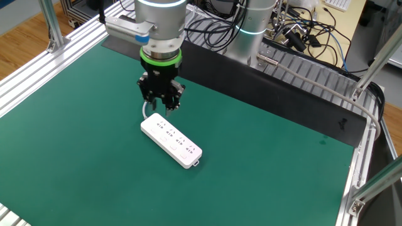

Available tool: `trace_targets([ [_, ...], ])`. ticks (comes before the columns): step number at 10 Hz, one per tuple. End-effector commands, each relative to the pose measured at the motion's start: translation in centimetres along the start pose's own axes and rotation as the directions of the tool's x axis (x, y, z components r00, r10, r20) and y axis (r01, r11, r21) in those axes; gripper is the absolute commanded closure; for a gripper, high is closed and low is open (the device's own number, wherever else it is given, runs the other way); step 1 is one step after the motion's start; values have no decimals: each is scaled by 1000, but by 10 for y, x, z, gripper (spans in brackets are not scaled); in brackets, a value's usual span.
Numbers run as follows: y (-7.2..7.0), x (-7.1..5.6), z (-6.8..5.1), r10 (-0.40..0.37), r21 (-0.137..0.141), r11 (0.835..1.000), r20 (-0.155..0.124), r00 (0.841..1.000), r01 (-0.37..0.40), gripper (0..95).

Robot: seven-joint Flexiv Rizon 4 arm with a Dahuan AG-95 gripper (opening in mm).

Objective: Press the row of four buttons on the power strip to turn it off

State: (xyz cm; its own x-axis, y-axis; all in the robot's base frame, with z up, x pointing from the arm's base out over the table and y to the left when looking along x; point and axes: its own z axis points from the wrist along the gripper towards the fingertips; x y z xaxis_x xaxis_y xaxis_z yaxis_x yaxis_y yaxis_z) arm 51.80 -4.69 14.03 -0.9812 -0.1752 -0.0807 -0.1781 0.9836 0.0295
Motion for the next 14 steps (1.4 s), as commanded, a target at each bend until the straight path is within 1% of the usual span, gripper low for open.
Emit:
trace_targets([
  [1, -1, 1, 0, -5, 14, 1000, 5, 1000, 5, 570],
  [2, -1, 1, 0, -11, 24, 1000, 9, 1000, 11, 570],
  [4, -1, 1, 0, -16, 31, 999, 7, 1000, 16, 570],
  [8, -1, 1, 2, -19, 34, 999, 3, 1000, 19, 570],
  [10, -3, 0, 7, -16, 35, 999, 7, 1000, 16, 570],
  [12, -9, -1, 18, -20, 34, 999, 12, 1000, 20, 570],
  [13, -13, 0, 23, -33, 38, 999, 19, 999, 33, 570],
  [14, -19, 1, 26, -38, 45, 998, 34, 999, 37, 570],
])
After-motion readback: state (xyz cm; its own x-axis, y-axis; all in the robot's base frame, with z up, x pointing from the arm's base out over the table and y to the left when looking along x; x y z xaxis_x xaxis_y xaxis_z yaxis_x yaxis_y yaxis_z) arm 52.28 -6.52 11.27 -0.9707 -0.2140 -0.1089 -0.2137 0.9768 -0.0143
